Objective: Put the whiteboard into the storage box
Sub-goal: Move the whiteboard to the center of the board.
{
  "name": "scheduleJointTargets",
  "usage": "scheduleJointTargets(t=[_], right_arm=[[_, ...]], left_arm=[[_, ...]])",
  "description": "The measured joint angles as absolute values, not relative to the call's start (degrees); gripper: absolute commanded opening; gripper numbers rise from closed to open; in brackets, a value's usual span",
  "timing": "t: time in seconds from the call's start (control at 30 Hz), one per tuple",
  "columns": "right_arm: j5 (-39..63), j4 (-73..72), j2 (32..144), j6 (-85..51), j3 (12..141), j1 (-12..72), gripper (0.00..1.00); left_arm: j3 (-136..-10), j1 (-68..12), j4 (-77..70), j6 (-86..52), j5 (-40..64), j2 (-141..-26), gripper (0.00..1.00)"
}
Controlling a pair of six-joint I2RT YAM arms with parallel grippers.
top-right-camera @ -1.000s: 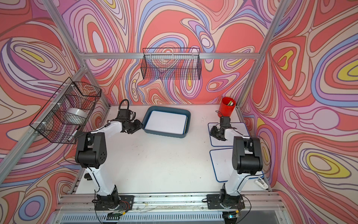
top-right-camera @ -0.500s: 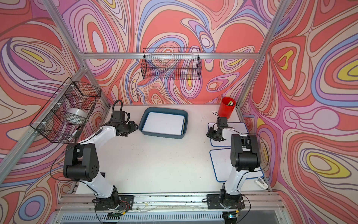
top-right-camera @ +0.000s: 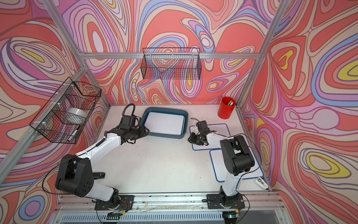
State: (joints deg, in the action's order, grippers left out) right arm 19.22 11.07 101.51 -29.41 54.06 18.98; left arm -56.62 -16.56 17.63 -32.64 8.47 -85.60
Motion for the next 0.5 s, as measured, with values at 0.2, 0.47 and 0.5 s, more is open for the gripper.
scheduleJointTargets(t=[0.2,0.47,0.5], right_arm=[[17.63,8.73,96.75,-36.07,48.1,26.68,0.39],[14.09,4.54,96.25,-42.87,46.28,36.05,0.39],[14.15,3.68,96.62,-43.44,46.3,36.93,0.39]], left_arm=[[-49.78,-18.59,17.04,-35.22,7.66,-83.35,0.58],[-46.54,-19.9,15.51,-37.34,7.42,-81.82,0.58],[-46.37,-20.03,15.07,-37.63,7.44,-81.82,0.58]])
